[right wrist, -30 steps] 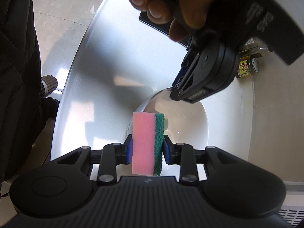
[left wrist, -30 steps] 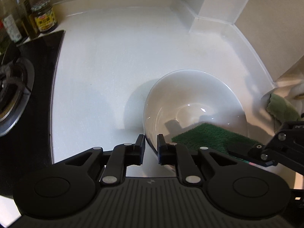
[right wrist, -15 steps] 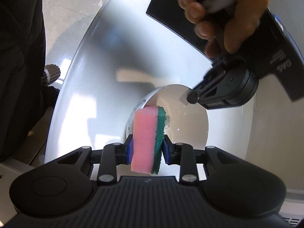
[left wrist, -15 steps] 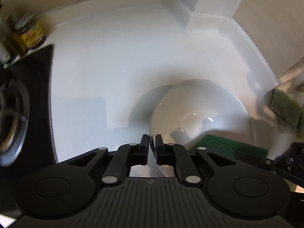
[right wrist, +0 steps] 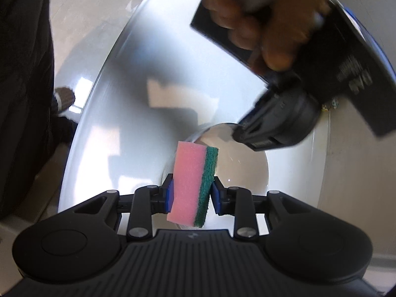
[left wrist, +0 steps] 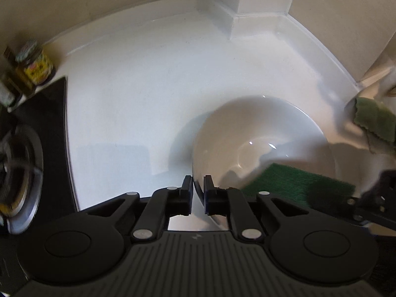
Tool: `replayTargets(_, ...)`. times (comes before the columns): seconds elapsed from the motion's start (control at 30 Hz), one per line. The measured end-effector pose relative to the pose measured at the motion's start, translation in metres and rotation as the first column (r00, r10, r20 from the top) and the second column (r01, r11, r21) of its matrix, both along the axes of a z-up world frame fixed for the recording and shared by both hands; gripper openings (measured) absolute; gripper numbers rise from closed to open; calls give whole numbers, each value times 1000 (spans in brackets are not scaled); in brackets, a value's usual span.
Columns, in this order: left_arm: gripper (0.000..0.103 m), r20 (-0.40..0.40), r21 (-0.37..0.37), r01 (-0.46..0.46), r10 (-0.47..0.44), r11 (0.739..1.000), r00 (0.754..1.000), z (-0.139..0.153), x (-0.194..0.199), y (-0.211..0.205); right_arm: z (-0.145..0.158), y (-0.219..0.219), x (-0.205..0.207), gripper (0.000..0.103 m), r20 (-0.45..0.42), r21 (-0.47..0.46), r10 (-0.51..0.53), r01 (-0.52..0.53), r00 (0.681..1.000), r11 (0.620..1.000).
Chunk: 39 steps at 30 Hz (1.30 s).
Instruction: Clean bowl
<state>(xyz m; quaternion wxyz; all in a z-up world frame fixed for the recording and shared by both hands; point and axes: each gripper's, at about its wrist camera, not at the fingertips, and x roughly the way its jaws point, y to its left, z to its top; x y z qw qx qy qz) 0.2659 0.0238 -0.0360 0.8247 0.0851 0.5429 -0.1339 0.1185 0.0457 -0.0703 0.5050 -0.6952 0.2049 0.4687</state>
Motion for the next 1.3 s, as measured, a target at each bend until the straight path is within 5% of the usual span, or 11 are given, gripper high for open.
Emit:
replayTargets(0.23,7,-20,-50,-67,66,996,998,-2,-2,4,-5,-1,4,26,4,1,-32,32,999,999)
replayTargets(0.6,19,-64,-128,-155,147,980,987,-5,-31,17,0,-2,1,26,1,10,-52,52,999,999)
replayTargets(0.9,8,-59,-45,1,-3,999,998,-4,18,-5,7,-11,-2,26,-20,-3,-33,33,999,999)
replayTargets(1.13,9,-90,-120,-151,141,981,986,1,0,7,7,-13,4,26,-34,14,-69,70,997,997)
replayTargets(1.3,12,-74,-114,-168,160,979,984,2,-30,6,9,-12,6,26,-43,24,-76,77,996,997)
